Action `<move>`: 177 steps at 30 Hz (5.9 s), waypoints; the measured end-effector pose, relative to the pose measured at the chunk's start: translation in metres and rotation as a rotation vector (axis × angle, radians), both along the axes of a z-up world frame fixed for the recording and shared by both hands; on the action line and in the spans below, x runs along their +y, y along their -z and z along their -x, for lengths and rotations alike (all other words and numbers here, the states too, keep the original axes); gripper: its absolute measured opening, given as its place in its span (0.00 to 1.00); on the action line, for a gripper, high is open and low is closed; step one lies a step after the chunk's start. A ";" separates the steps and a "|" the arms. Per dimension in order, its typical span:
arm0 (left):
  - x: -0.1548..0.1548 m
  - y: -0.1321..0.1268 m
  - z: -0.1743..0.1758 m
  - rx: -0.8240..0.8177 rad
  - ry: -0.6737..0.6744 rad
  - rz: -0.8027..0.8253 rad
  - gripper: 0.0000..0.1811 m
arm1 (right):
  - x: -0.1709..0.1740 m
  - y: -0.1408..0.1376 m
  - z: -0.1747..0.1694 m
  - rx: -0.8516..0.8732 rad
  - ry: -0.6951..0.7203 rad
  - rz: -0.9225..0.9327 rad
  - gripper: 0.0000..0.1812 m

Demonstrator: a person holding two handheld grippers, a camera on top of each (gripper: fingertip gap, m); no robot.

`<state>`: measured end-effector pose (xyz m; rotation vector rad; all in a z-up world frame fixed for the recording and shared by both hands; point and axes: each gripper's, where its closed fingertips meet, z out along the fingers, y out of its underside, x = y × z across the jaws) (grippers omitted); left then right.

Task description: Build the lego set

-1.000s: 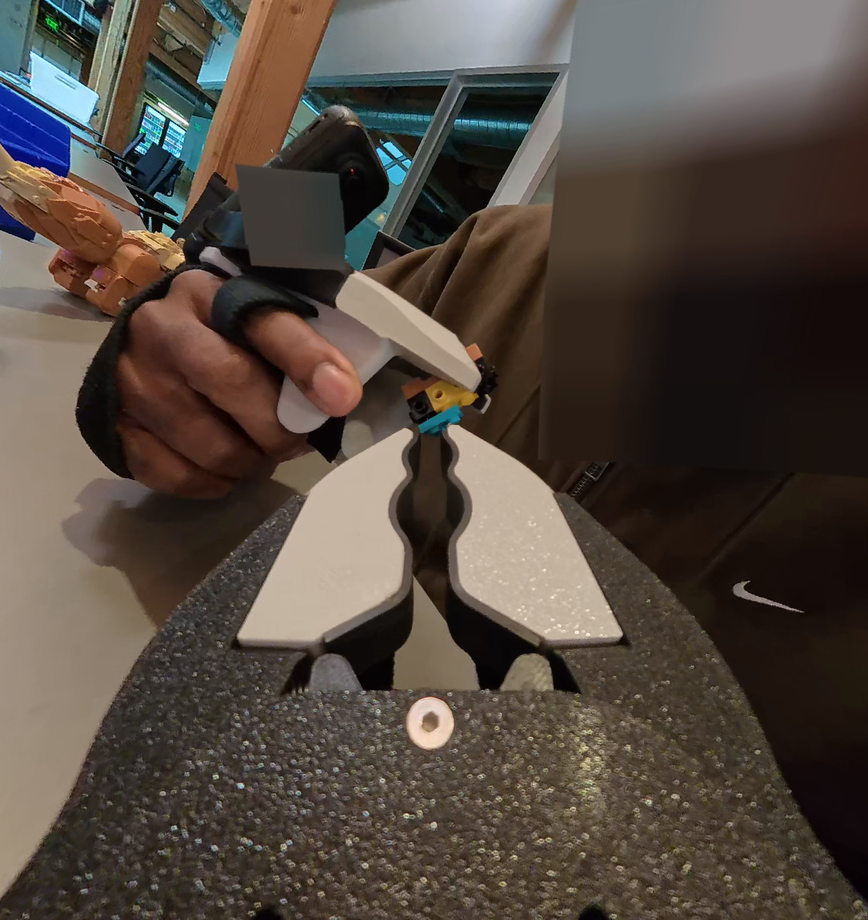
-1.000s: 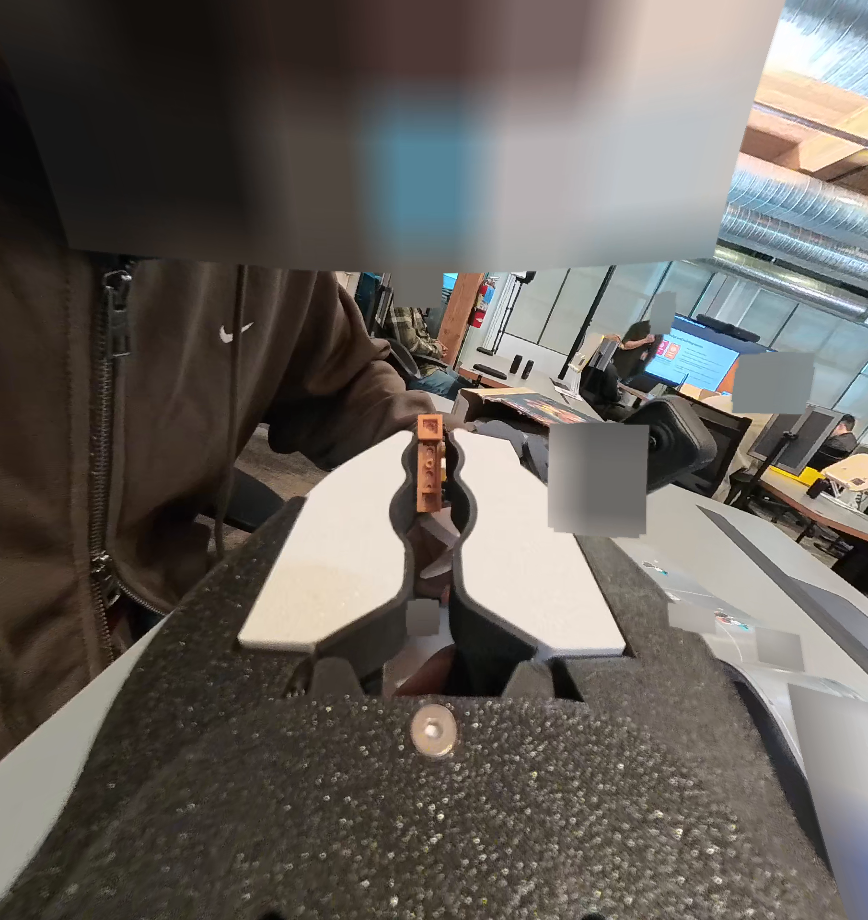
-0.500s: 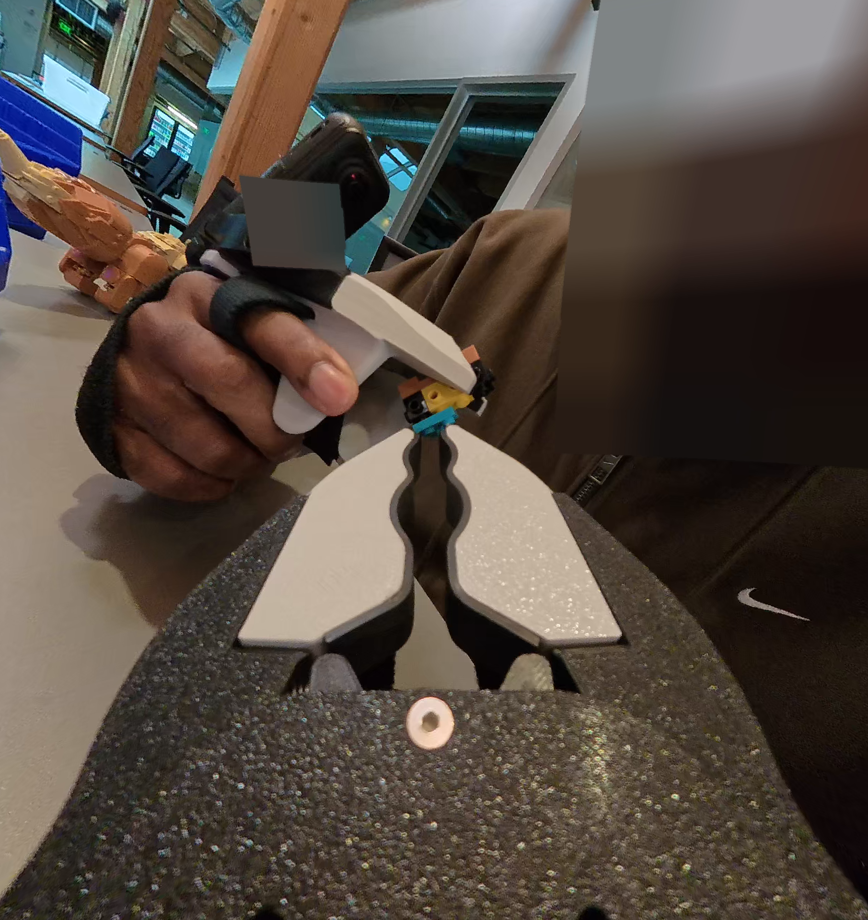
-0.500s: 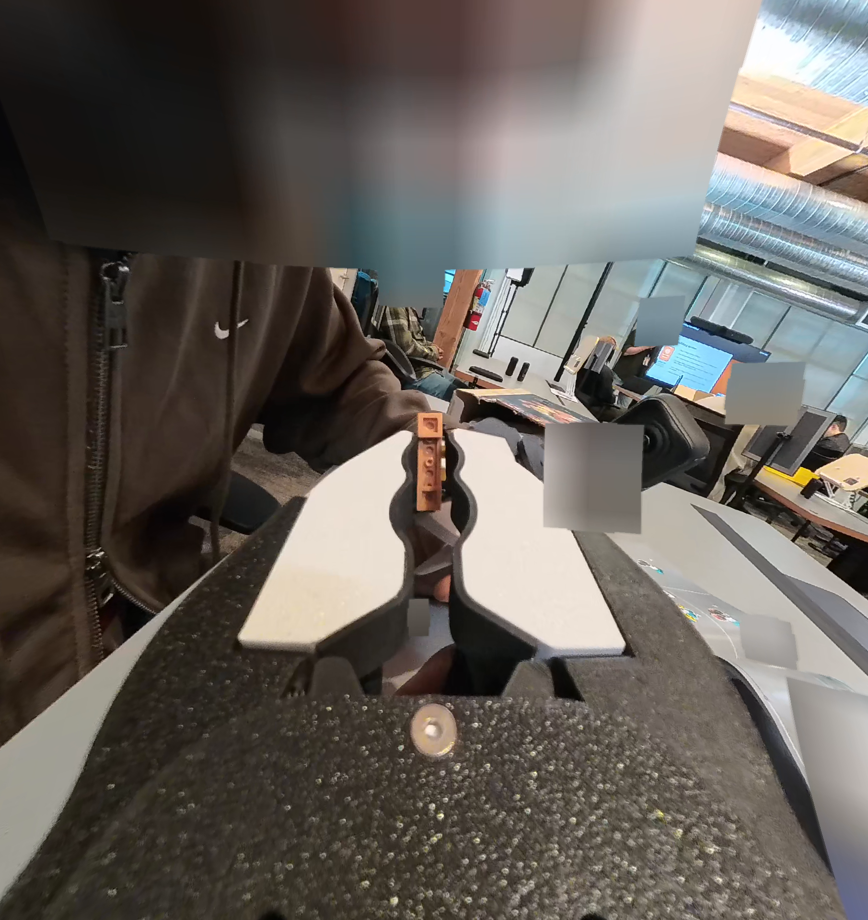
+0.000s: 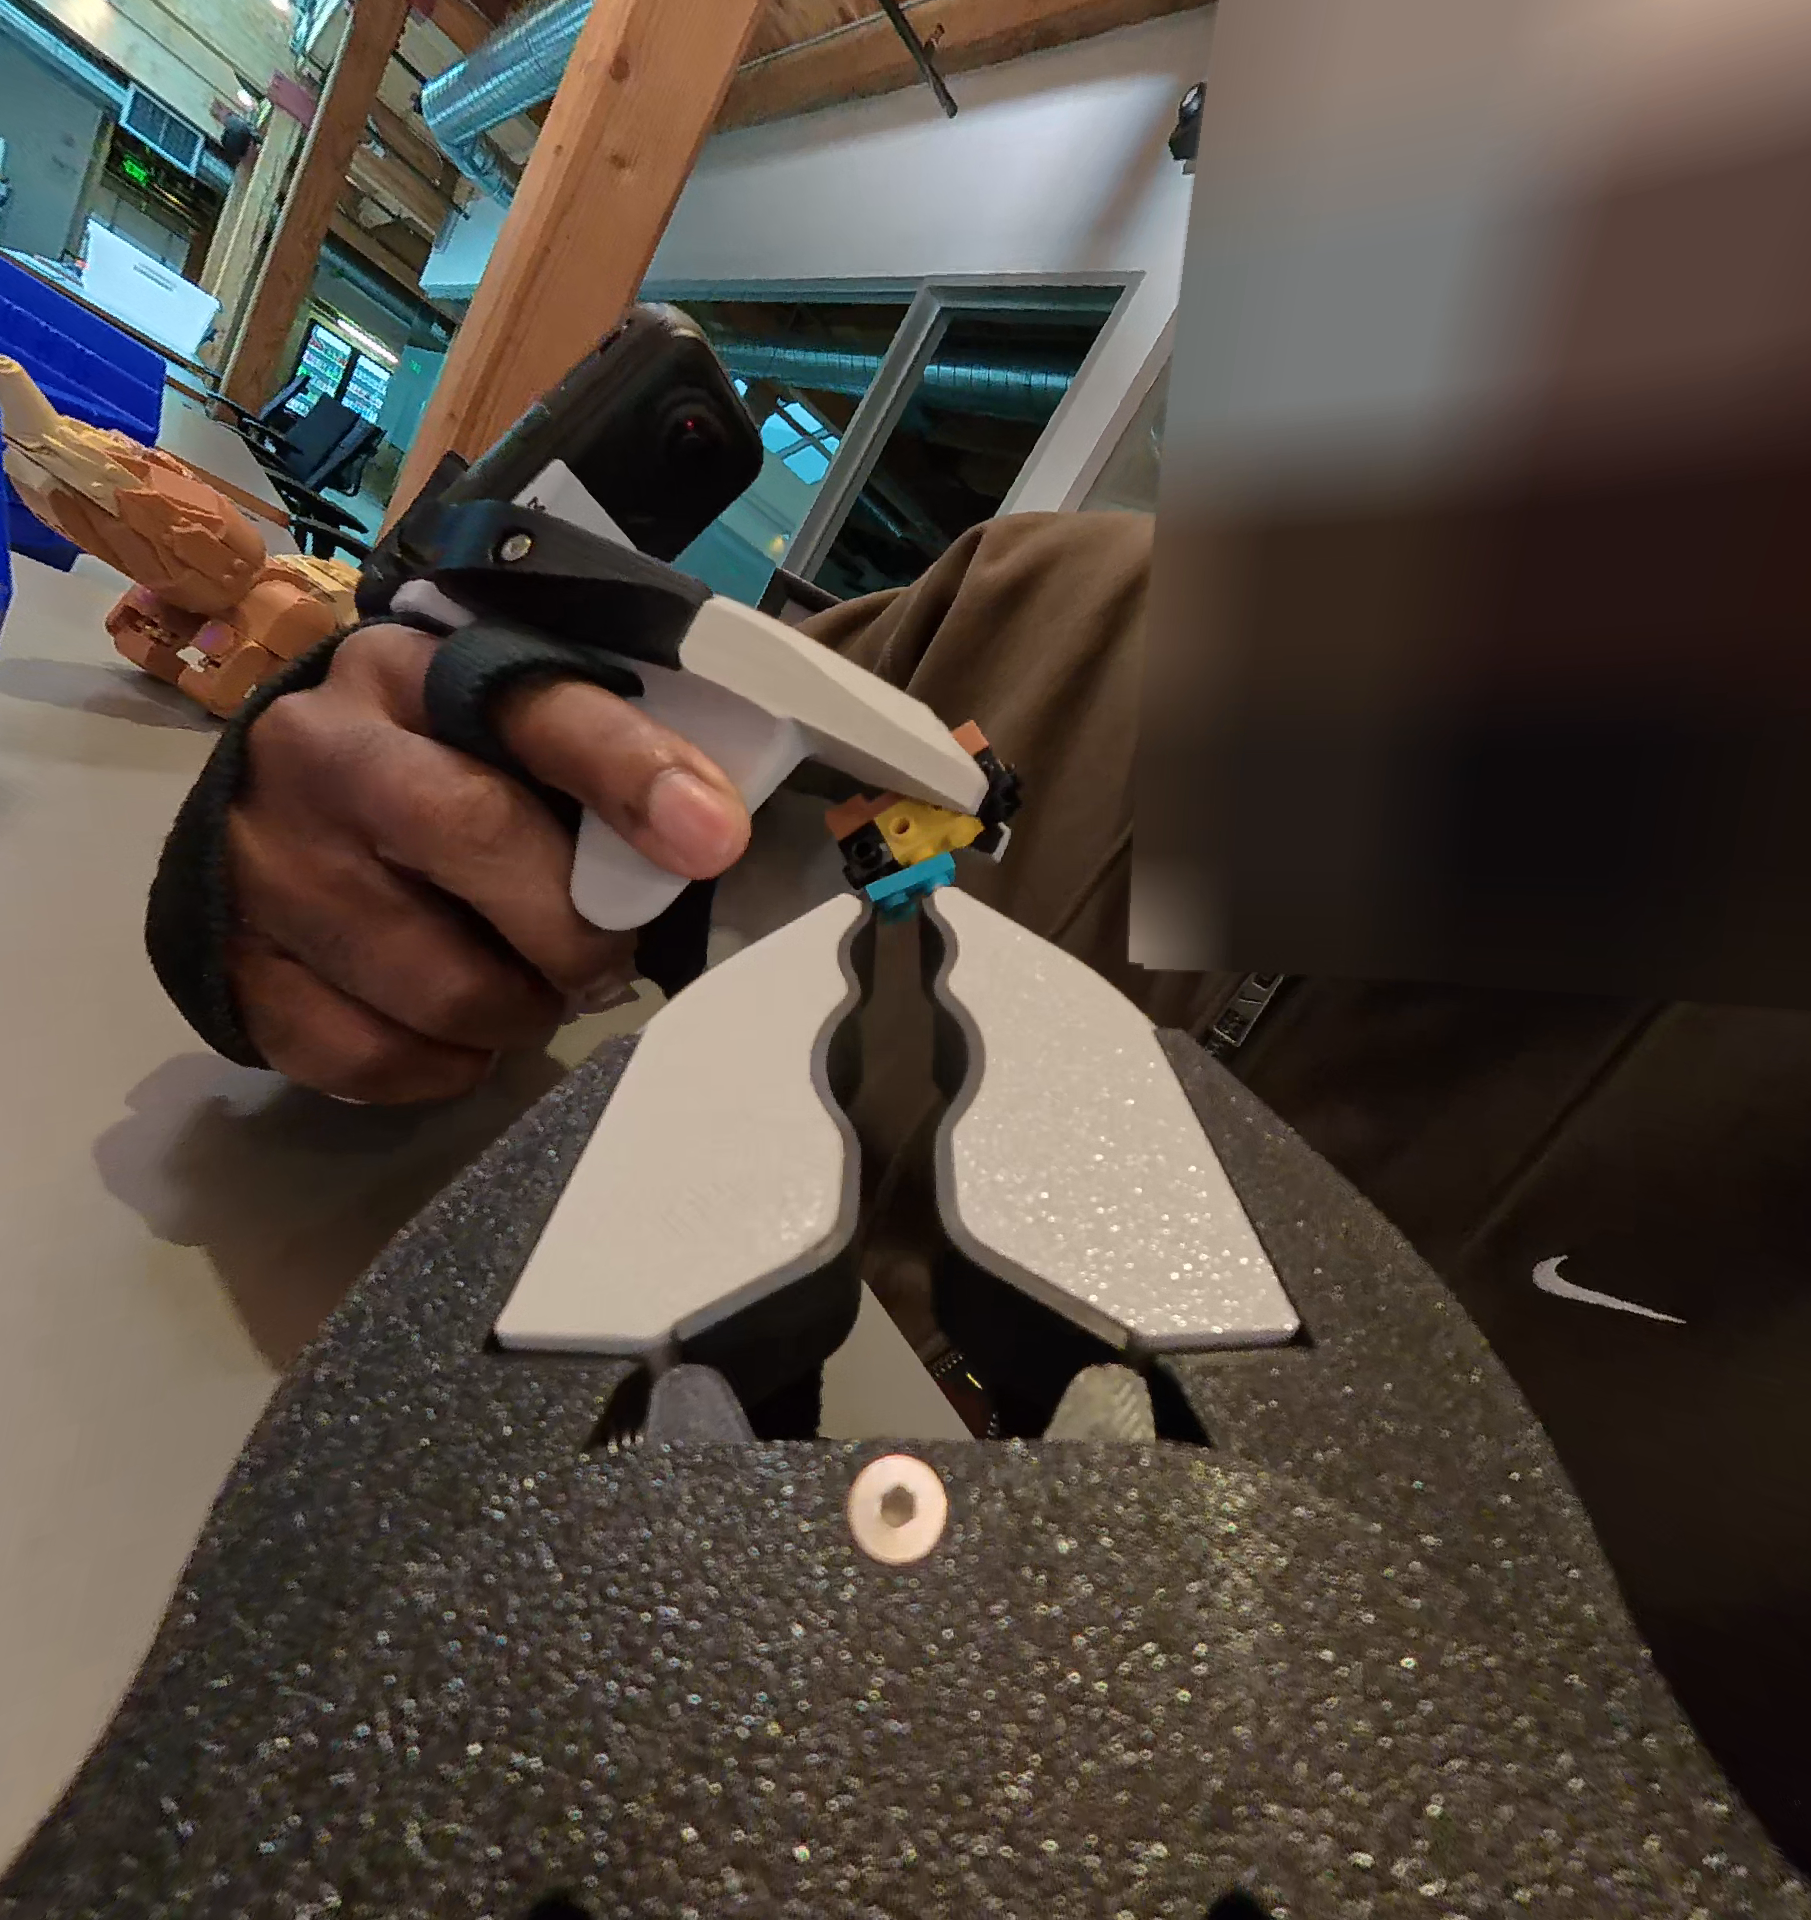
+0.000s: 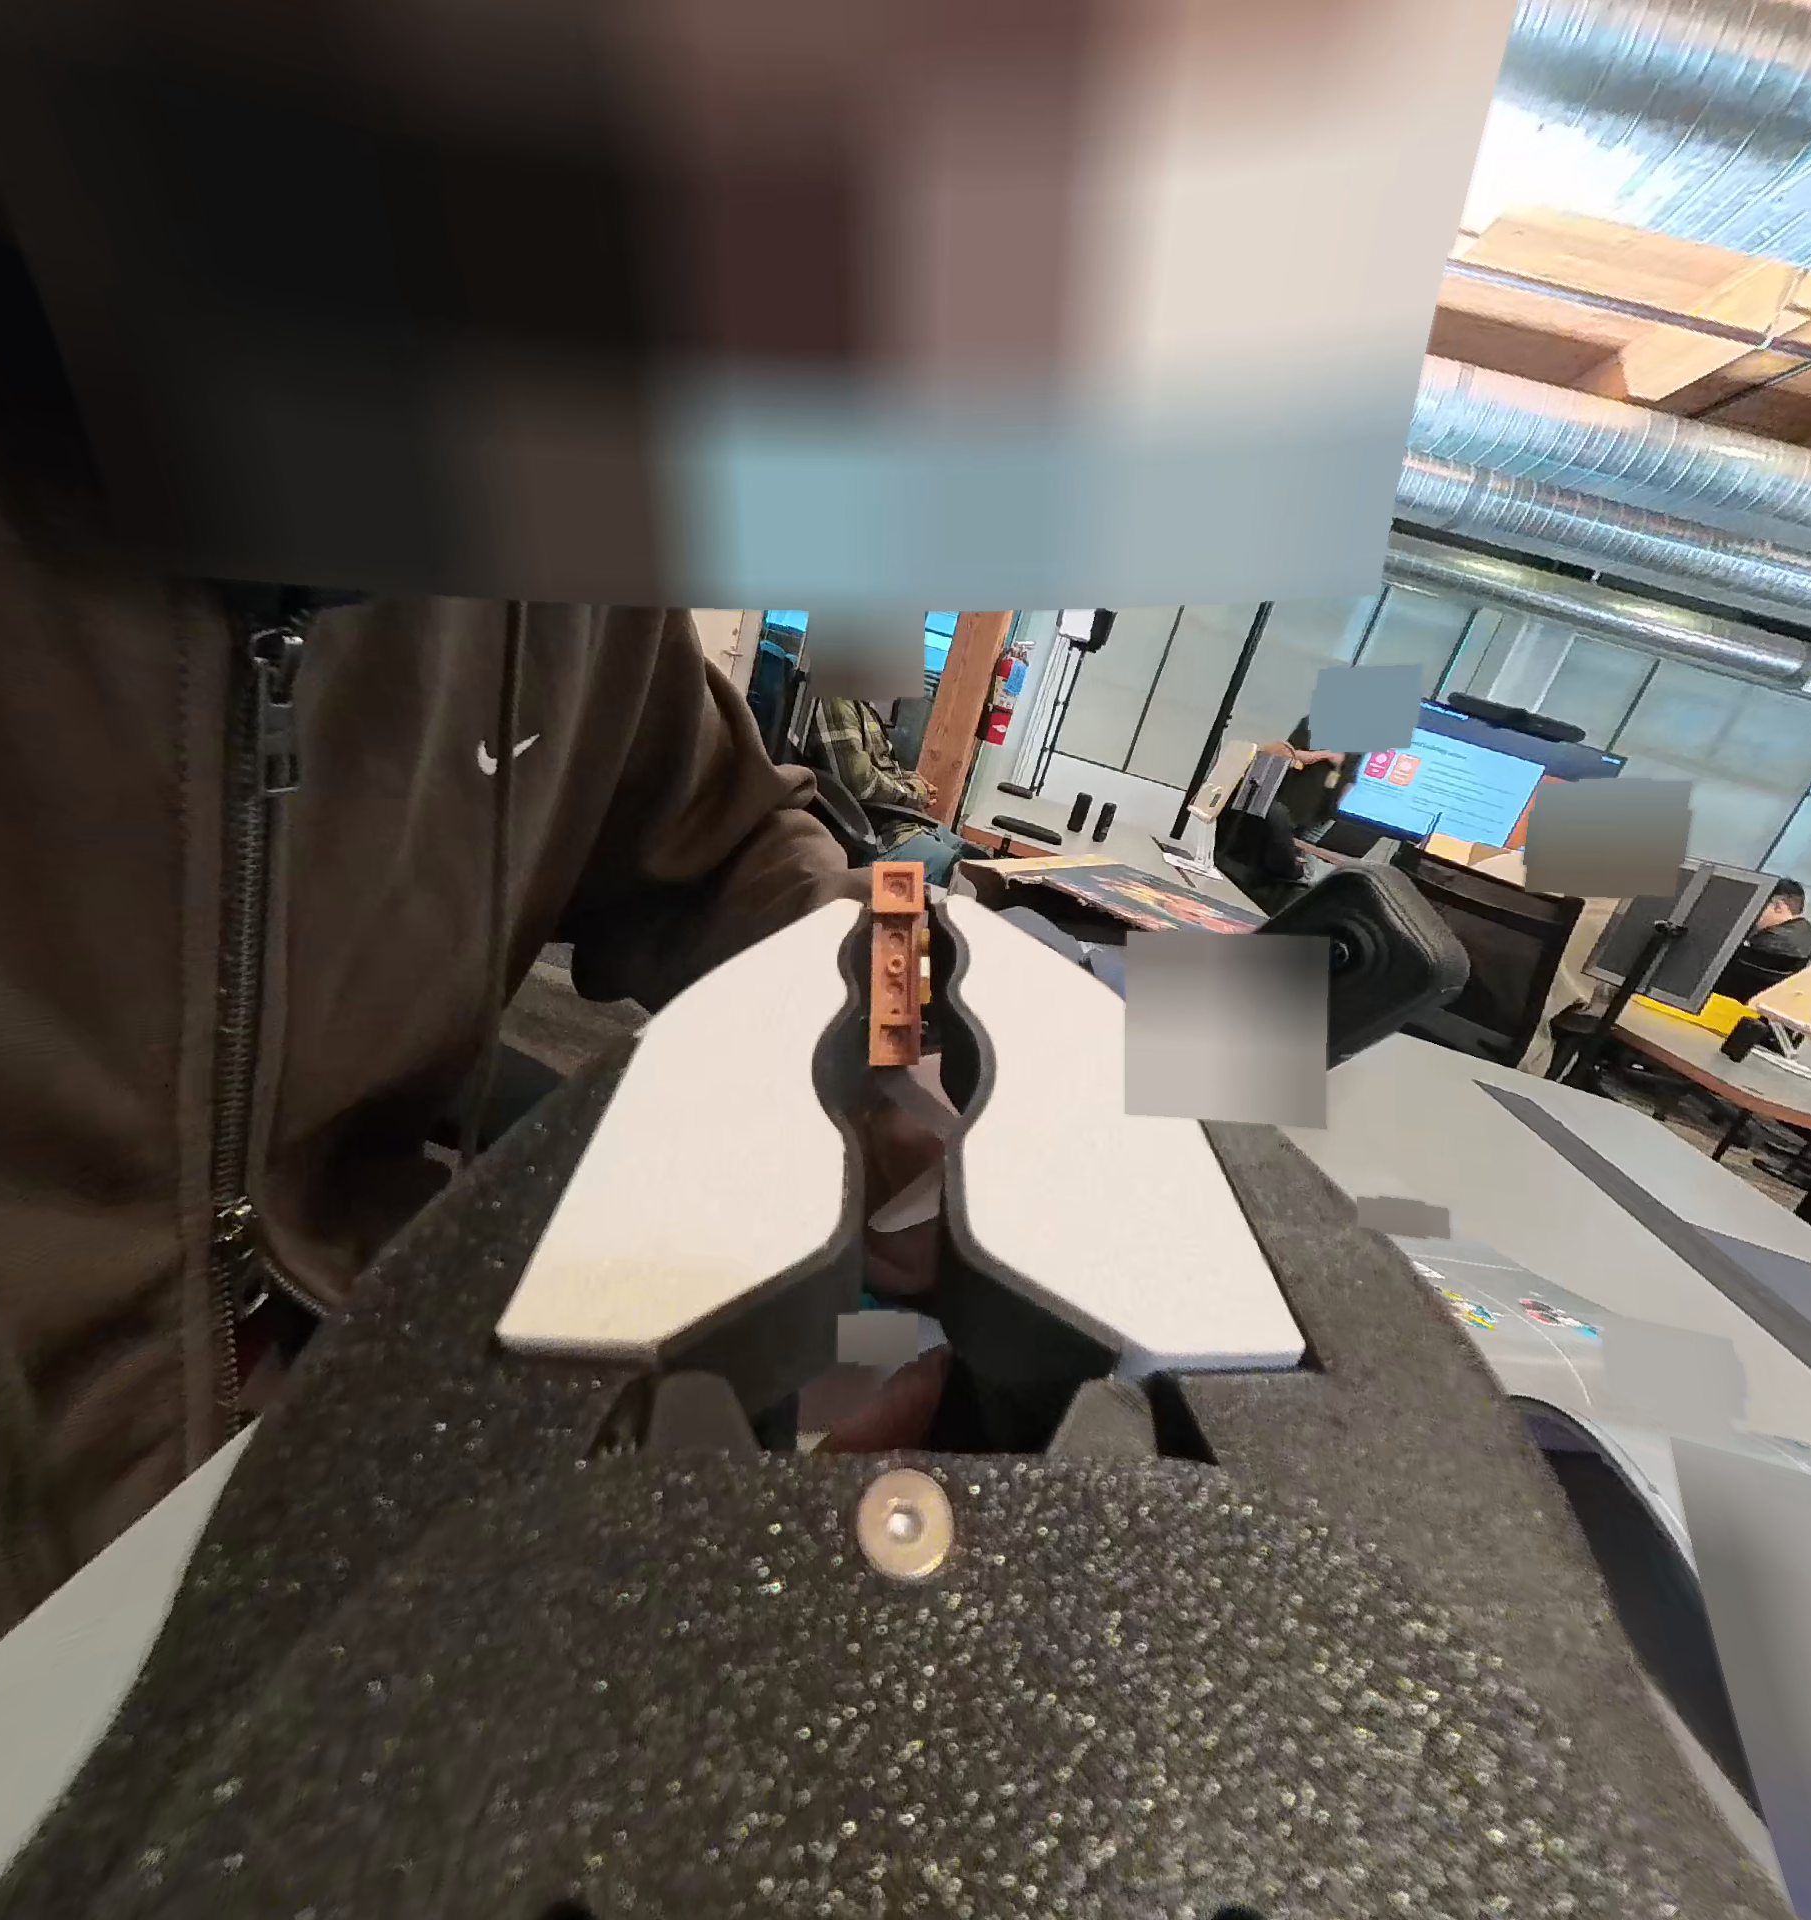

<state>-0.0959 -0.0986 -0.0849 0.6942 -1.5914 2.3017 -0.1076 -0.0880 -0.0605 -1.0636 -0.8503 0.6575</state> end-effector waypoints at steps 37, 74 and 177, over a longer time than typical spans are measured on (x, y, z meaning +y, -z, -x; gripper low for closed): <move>0.058 0.045 -0.034 0.103 -0.333 -0.391 0.04 | 0.063 0.038 -0.039 -0.037 0.268 0.235 0.05; 0.081 0.084 -0.035 -0.102 -0.511 -1.192 0.05 | 0.078 0.070 -0.041 -0.331 0.434 0.286 0.15; 0.067 0.042 -0.028 0.200 -0.321 -0.406 0.11 | 0.073 0.065 -0.034 -0.565 0.584 0.126 0.06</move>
